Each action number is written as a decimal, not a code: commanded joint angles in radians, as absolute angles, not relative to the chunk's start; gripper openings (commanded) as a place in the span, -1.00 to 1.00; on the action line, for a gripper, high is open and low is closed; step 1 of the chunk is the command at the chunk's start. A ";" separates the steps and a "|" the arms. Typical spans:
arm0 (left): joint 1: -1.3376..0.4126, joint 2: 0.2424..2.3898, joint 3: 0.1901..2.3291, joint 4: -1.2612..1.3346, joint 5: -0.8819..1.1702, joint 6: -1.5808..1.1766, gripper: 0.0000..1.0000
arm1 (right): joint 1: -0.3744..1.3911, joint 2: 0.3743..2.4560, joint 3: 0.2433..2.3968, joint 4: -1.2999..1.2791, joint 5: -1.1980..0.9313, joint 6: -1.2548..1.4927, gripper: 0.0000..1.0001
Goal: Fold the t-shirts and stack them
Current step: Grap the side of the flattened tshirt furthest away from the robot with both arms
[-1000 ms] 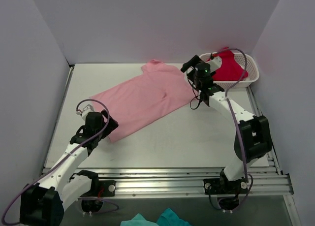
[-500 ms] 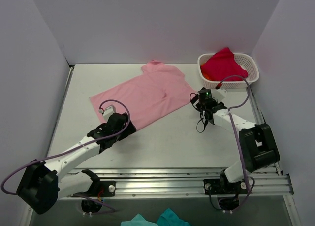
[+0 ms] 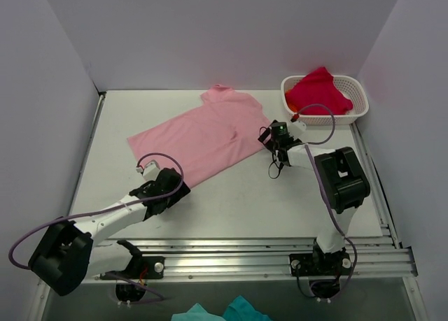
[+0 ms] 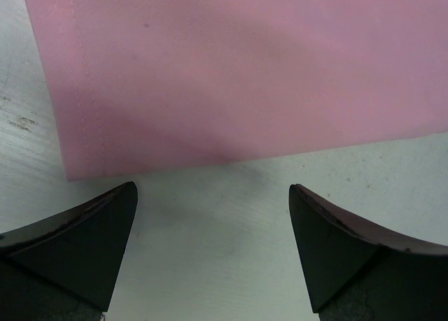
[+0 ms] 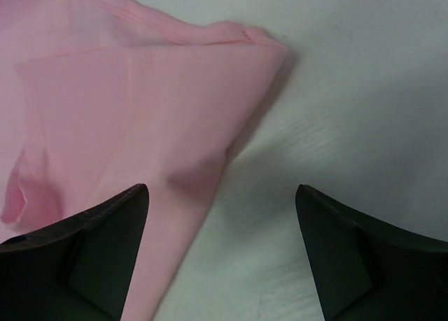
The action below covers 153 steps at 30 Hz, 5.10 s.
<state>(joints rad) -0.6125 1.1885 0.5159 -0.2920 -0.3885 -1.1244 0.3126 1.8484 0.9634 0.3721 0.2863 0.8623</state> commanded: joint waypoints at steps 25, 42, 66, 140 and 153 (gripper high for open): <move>-0.555 1.258 0.491 -0.261 -0.442 -1.215 -0.17 | 0.172 2.098 1.103 0.518 0.114 0.847 -1.00; -0.400 1.273 0.526 -0.216 -0.403 -1.092 -0.95 | 0.140 2.022 0.970 0.518 0.129 0.879 -1.00; -0.157 1.200 0.512 -0.215 -0.249 -0.980 -0.95 | 0.386 1.502 0.585 0.097 0.316 1.090 -1.00; 0.121 2.315 1.732 -0.195 0.302 -0.561 0.89 | 0.135 2.161 1.789 0.068 -0.115 0.515 0.89; 0.121 2.292 1.694 -0.183 0.282 -0.568 0.50 | 0.127 2.189 1.779 0.100 -0.144 0.525 0.61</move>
